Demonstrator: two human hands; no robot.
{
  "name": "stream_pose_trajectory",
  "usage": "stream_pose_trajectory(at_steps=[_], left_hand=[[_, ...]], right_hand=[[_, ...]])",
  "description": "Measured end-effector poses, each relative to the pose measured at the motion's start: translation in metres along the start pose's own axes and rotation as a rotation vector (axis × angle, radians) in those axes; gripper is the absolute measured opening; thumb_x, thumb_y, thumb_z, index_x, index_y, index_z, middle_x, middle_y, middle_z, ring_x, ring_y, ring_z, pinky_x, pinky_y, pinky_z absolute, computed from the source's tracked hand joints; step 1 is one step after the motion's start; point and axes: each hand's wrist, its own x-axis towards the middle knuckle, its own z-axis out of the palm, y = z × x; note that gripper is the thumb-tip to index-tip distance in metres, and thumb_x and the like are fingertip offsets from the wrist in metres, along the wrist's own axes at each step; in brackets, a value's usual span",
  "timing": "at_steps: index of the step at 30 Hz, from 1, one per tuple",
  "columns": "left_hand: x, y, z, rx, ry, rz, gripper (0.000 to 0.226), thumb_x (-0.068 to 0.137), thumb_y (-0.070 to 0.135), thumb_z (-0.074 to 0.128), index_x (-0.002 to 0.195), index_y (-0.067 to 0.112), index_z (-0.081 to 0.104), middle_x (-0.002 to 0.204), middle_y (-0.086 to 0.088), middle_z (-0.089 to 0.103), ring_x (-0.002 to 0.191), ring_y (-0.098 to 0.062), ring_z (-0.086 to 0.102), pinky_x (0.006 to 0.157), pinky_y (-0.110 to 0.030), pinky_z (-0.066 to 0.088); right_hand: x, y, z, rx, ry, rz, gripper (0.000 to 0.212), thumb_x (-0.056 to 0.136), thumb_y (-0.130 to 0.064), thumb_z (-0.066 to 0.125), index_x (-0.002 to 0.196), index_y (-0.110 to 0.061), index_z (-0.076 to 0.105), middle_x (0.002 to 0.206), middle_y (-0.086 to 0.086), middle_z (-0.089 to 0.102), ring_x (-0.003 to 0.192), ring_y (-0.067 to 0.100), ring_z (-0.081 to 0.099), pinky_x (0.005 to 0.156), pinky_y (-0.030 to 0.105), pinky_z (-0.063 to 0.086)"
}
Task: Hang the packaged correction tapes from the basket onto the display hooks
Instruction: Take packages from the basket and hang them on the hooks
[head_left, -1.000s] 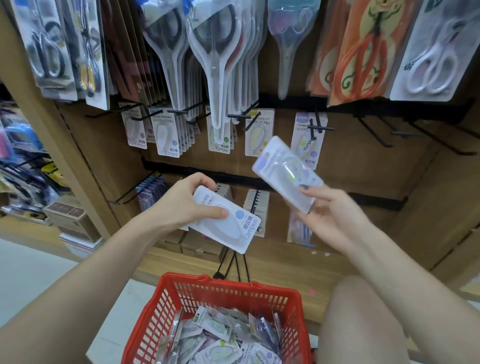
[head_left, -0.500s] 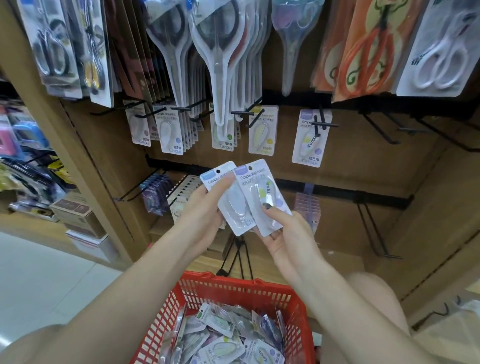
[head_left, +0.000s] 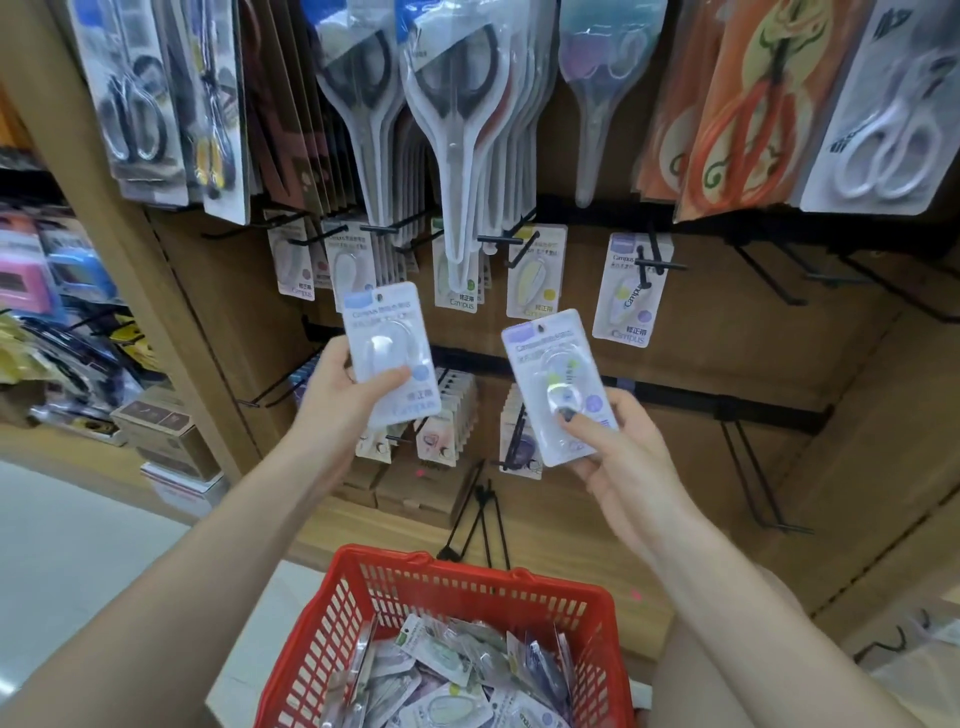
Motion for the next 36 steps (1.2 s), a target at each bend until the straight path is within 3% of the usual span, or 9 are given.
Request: stream_pose_trajectory(at_steps=[5,8,15,20,29,36], left_hand=[[0.030,0.022,-0.032,-0.066,0.121,0.034,0.040,0.099,0.005,0.065,0.135,0.015,0.050,0.126,-0.001,0.068,0.110,-0.020,0.072,0.085,-0.040,0.061],[0.050,0.025,-0.046,-0.007,0.163,0.032,0.039,0.099,0.007,0.065,0.134,0.016,0.049,0.128,0.000,0.065,0.113,-0.020,0.069,0.092,-0.044,0.059],[0.089,0.036,-0.065,0.081,0.210,0.063,0.039,0.096,0.010,0.068,0.131,0.019,0.053,0.124,0.003,0.068,0.110,-0.018,0.071,0.091,-0.043,0.060],[0.099,0.035,-0.069,0.117,0.175,0.021,0.046,0.096,0.014,0.068,0.140,0.013,0.053,0.131,-0.004,0.068,0.113,-0.025,0.071,0.096,-0.047,0.059],[0.101,0.029,-0.068,0.076,0.248,0.016,0.038,0.097,0.018,0.069,0.129,0.019,0.047,0.119,0.003,0.066,0.105,-0.018,0.071,0.076,-0.033,0.057],[0.108,0.028,-0.067,0.093,0.222,-0.025,0.036,0.100,0.020,0.065,0.130,0.021,0.046,0.115,0.007,0.065,0.105,-0.019,0.071,0.075,-0.034,0.057]], right_hand=[[0.006,-0.008,-0.010,0.124,0.071,-0.122,0.025,0.097,-0.005,0.068,0.120,-0.011,0.064,0.124,0.004,0.076,0.114,0.020,0.073,0.080,0.025,0.060],[0.006,-0.011,-0.014,0.135,0.096,-0.177,0.023,0.096,-0.005,0.069,0.117,-0.013,0.063,0.125,0.005,0.075,0.115,0.021,0.073,0.080,0.025,0.060],[0.007,-0.015,-0.011,0.126,0.168,-0.189,0.026,0.100,-0.011,0.068,0.123,-0.020,0.062,0.119,-0.002,0.077,0.111,0.018,0.075,0.081,0.027,0.062],[0.008,-0.017,-0.003,0.097,0.233,-0.210,0.024,0.099,-0.009,0.069,0.120,-0.018,0.063,0.114,-0.005,0.078,0.107,0.015,0.076,0.079,0.026,0.063],[0.009,-0.012,-0.001,-0.015,0.308,-0.293,0.019,0.097,-0.011,0.072,0.114,-0.016,0.066,0.106,-0.007,0.078,0.100,0.012,0.077,0.069,0.022,0.061],[0.010,-0.010,-0.003,-0.044,0.347,-0.339,0.015,0.096,-0.010,0.072,0.106,-0.020,0.067,0.103,-0.011,0.078,0.098,0.010,0.077,0.067,0.021,0.061]])
